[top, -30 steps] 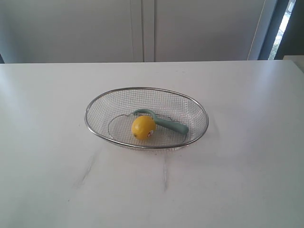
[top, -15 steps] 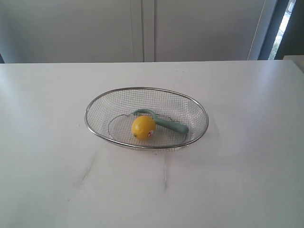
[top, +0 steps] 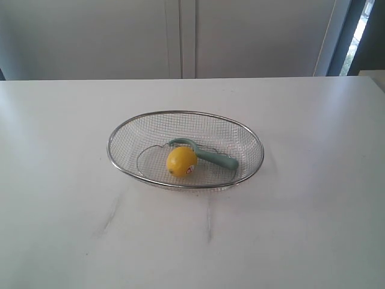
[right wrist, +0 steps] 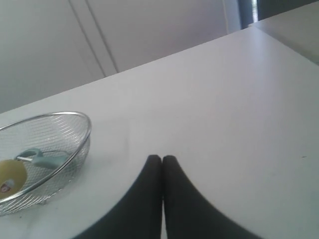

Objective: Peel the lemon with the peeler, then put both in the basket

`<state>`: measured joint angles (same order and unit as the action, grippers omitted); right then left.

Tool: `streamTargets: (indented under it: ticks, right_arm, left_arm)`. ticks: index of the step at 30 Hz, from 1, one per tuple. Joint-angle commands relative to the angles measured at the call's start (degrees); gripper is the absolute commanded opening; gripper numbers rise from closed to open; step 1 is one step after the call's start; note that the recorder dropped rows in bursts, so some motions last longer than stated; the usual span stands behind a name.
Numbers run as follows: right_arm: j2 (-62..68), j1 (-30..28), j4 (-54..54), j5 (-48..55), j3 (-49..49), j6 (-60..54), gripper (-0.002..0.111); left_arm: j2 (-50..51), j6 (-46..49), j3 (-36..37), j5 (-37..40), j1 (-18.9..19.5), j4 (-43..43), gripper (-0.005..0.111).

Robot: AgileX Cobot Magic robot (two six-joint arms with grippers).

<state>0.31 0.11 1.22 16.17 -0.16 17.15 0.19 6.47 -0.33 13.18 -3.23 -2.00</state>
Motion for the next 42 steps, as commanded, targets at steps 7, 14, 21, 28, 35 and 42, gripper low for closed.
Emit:
streamTargets:
  ticks: [7, 14, 21, 28, 35, 42]
  right_arm:
    - [-0.31, -5.32, 0.08, -0.70, 0.16, 0.13, 0.000]
    - [-0.31, -5.32, 0.08, -0.89, 0.16, 0.13, 0.000]
    - [-0.31, -5.32, 0.08, -1.08, 0.16, 0.13, 0.000]
    - [-0.31, -5.32, 0.08, 0.53, 0.16, -2.07, 0.000]
    - [-0.31, -5.32, 0.08, 1.25, 0.16, -15.79, 0.000]
    - [-0.31, -5.32, 0.08, 1.68, 0.16, -19.99, 0.000]
  left_arm:
    - [-0.19, -0.12, 0.33, 0.15, 0.26, -0.10, 0.000]
    - [-0.19, -0.12, 0.33, 0.15, 0.26, -0.10, 0.000]
    - [-0.19, -0.12, 0.33, 0.15, 0.26, -0.10, 0.000]
    - [-0.19, -0.12, 0.33, 0.15, 0.26, -0.10, 0.000]
    - [-0.19, -0.12, 0.33, 0.15, 0.26, -0.10, 0.000]
    - [-0.19, -0.12, 0.33, 0.15, 0.26, -0.10, 0.000]
